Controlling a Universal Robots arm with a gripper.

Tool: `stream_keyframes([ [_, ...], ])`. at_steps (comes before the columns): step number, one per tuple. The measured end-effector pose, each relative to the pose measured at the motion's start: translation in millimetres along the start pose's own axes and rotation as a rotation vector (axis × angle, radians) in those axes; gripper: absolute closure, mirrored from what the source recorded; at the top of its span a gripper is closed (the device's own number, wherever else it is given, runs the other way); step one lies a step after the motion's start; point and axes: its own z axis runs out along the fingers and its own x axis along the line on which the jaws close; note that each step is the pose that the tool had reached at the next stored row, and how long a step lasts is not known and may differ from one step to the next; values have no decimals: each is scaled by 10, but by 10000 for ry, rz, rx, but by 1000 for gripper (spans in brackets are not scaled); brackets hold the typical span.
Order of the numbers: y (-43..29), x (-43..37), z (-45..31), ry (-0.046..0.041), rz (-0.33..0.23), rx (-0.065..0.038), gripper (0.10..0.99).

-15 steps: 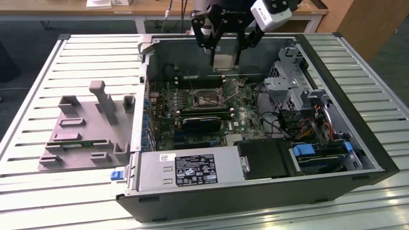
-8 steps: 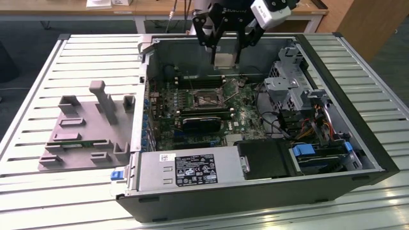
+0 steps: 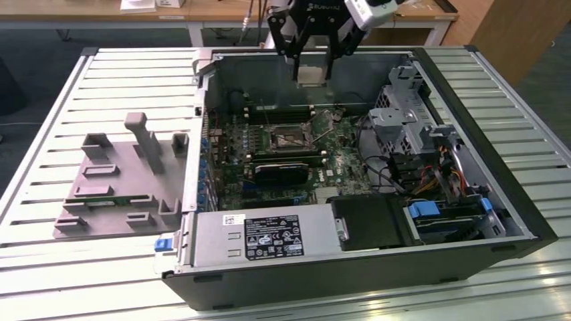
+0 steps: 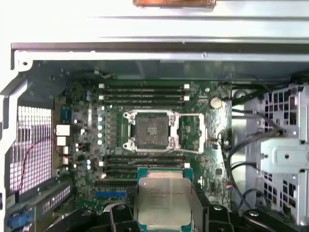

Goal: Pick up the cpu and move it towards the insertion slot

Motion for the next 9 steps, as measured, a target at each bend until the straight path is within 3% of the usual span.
stream_keyframes([
  [9, 270, 22, 39, -159, -91, -1, 557],
])
